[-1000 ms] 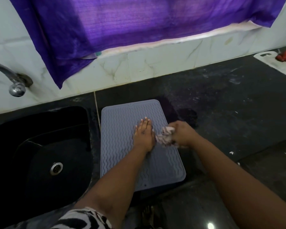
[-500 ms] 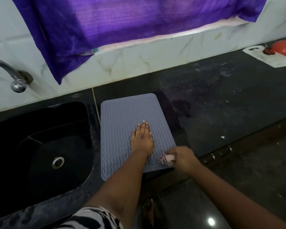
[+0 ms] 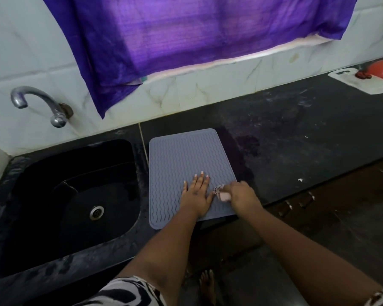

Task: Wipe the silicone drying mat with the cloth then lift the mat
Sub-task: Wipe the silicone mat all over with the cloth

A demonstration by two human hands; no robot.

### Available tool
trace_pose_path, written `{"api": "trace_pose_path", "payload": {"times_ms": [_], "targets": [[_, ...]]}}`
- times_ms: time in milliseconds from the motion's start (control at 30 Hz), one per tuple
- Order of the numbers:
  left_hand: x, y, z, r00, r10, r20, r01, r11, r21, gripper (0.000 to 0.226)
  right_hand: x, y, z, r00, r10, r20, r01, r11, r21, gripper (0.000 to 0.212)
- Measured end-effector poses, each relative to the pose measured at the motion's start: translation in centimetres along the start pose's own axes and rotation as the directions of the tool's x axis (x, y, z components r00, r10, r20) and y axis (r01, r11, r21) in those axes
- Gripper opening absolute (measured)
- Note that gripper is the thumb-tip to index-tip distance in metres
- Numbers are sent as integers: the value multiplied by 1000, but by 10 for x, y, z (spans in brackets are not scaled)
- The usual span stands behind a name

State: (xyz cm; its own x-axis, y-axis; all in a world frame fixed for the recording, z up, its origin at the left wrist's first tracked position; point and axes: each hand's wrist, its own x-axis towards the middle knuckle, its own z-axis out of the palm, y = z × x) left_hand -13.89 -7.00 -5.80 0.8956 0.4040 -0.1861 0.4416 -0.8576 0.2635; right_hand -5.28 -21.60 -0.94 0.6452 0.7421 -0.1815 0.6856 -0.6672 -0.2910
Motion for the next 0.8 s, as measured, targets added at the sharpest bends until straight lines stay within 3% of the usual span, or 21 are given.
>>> {"api": "trace_pose_path", "payload": {"times_ms": [167, 233, 300, 367, 467, 533, 600, 700, 800], "targets": [[1, 2, 11, 995, -67, -74, 65, 997, -38, 62, -40, 18, 28, 991, -82, -102, 77, 995, -58, 41], [1, 2, 13, 992, -83, -95, 79, 996, -43, 61, -47, 21, 24, 991, -86, -100, 86, 996, 2, 35], [2, 3, 13, 990, -98, -102, 93, 994, -53, 61, -47, 19, 12, 998, -22, -60, 33, 979, 200, 23], [6, 6, 11, 987, -123, -106, 116, 990, -75, 60, -39, 19, -6, 989, 148, -24, -113, 839, 533, 11], [9, 10, 10, 978, -166, -125, 155, 984, -92, 59, -24, 28, -29, 909, 400, 114, -320, 497, 806, 12], [13, 12, 10, 974, -190, -127, 177, 979, -101, 59, -12, 37, -41, 857, 421, 298, -389, 147, 910, 27], [18, 16, 10, 968, -219, -125, 206, 972, -109, 58, 2, 49, -51, 814, 382, 437, -436, -93, 895, 33], [28, 25, 8, 957, -257, -132, 239, 961, -138, 58, 28, 59, -67, 807, 352, 474, -412, -241, 879, 29], [42, 33, 5, 952, -252, -173, 221, 958, -182, 63, 70, 71, -86, 828, 447, 339, -318, -123, 940, 19]]}}
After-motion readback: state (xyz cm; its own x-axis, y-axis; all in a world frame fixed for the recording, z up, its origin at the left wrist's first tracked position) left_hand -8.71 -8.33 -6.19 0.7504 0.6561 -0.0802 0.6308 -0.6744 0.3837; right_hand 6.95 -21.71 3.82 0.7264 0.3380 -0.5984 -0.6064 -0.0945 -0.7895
